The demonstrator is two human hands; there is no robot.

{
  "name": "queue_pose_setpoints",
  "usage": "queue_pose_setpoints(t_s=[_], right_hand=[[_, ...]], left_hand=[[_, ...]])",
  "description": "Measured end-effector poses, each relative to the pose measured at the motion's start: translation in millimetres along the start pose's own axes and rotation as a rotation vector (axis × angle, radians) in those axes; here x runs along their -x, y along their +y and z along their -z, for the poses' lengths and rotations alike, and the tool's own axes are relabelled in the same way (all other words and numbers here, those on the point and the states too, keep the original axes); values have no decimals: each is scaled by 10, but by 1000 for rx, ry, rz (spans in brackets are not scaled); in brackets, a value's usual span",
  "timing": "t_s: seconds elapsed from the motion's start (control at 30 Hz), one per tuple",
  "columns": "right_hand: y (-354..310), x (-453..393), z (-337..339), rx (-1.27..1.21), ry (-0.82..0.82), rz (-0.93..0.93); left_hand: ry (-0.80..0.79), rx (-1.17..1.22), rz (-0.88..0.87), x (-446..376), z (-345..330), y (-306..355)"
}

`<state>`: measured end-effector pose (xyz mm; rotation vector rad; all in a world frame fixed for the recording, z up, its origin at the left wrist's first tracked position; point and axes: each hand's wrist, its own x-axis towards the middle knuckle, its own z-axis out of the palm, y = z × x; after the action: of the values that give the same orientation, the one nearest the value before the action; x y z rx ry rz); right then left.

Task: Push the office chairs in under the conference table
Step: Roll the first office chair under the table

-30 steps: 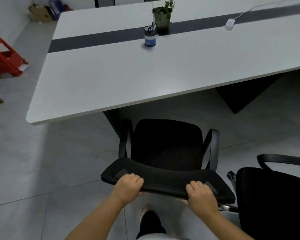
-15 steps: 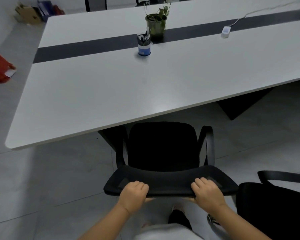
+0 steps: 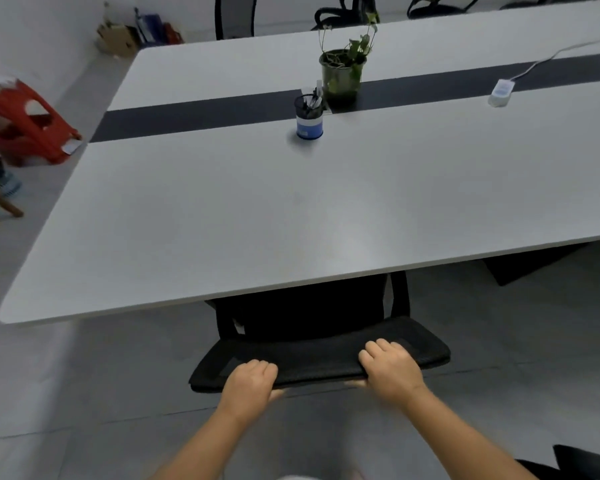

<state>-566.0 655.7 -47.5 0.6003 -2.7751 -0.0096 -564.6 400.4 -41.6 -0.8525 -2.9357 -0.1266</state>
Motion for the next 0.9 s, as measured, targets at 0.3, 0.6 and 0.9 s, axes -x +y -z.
queue_pose_setpoints(t_s=[0.3,0.6,0.9], right_hand=[[210,-692,-280,50,49,18],[332,-752,-319,-10,35,-40],[-261,-235,70,-321,-1,-601]], left_hand=[[102,-25,-85,-575,-86,-579],[191,-9,-109,-726,-96,-596],[-81,424,-225,-597,118,-232]])
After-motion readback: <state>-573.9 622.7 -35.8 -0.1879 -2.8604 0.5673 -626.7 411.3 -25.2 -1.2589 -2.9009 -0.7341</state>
